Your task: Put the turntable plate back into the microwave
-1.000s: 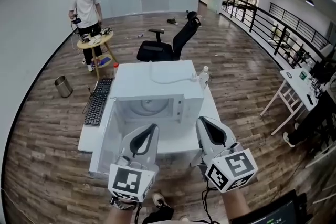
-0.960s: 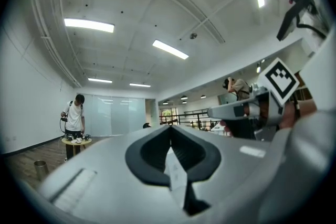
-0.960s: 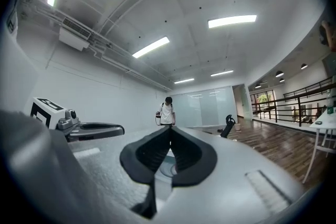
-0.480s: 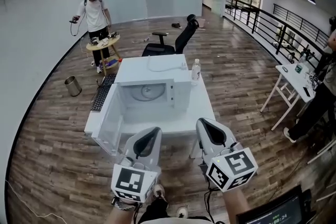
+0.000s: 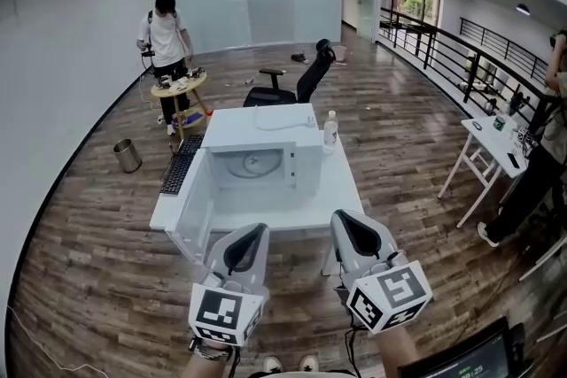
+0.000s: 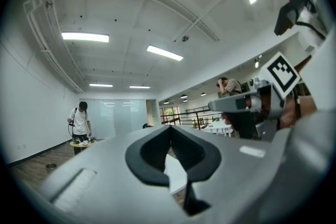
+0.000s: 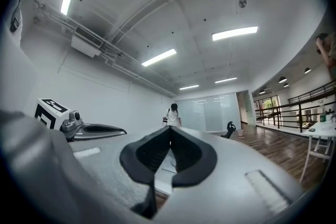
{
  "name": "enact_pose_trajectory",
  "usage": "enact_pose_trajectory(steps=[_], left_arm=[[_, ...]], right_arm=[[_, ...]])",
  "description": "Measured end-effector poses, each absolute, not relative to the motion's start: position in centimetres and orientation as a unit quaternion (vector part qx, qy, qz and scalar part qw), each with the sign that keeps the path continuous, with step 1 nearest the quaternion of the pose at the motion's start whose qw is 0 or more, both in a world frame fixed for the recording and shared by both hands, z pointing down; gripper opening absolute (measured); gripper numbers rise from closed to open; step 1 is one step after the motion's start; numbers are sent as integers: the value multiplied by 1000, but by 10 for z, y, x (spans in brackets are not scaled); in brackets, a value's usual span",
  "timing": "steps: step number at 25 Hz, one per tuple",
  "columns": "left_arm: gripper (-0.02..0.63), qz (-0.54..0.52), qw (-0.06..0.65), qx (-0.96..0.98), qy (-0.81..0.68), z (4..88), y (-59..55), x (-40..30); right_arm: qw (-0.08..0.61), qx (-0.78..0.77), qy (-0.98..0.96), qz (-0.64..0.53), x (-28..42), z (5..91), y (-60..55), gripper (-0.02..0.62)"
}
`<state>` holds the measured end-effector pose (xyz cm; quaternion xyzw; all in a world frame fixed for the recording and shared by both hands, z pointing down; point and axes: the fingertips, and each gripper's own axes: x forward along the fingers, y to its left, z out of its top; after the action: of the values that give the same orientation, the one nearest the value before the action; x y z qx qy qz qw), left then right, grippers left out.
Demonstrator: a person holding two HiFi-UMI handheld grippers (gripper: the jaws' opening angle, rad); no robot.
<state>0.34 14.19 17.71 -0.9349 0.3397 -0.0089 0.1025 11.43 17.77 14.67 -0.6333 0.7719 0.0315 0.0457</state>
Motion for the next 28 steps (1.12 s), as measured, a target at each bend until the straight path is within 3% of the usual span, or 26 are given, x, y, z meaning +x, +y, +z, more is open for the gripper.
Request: enact_pose_trajectory(steps=[28], left_arm=[[5, -14, 113, -935, 335, 174, 136, -26]], right_arm=[[20, -627, 778, 30, 70, 154, 160, 2]])
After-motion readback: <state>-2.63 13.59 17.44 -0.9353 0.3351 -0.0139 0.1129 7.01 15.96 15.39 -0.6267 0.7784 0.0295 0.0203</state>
